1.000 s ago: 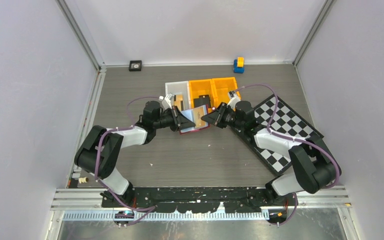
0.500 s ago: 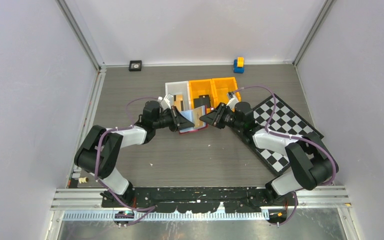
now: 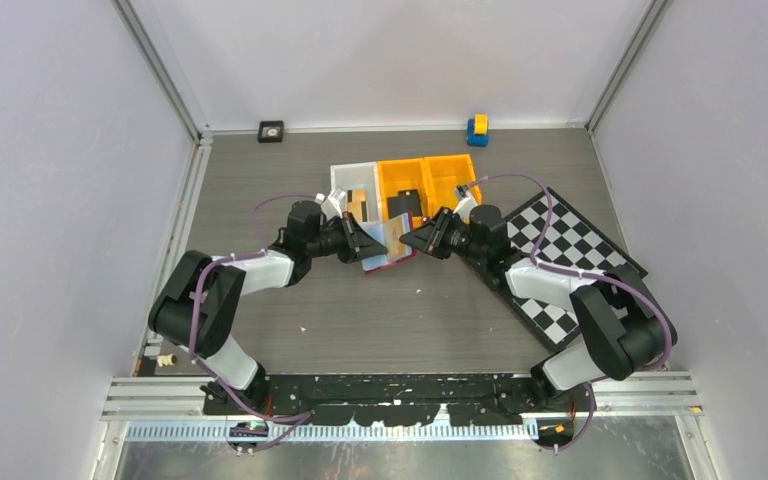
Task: Take the credit cards out of the card holder
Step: Remove the credit card from the card holder.
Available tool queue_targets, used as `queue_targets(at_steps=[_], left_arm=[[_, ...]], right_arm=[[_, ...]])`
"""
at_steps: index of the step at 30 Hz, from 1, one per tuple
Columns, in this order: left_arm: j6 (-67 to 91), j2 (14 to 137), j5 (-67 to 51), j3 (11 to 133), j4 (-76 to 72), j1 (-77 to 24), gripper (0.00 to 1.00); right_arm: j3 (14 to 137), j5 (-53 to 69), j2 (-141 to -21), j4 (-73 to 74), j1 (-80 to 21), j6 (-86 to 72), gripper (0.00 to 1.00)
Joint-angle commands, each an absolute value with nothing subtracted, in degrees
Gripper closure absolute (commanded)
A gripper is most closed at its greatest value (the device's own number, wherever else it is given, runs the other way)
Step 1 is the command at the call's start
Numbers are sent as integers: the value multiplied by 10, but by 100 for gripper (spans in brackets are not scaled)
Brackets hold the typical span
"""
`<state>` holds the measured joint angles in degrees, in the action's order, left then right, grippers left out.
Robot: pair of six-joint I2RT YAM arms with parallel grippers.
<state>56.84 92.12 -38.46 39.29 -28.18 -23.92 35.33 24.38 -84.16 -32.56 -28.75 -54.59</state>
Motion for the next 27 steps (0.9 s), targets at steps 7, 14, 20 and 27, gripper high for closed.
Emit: queue_targets(at_steps=[7,14,20,27], left_arm=[[548,889,-363,408,-254,-234,100],[639,906,-416,371,-432,-225,87],[663,929,-433,374,-465,-225,78],[656,918,-427,374,-449,-224,78]], right_arm=[[354,252,-821,-364,-283,-557,92],[348,252,-818,-374,-279,-563,96],[349,257,-821,-379,-279,-565,98],[351,258,-823,-375,-279,-564,98]])
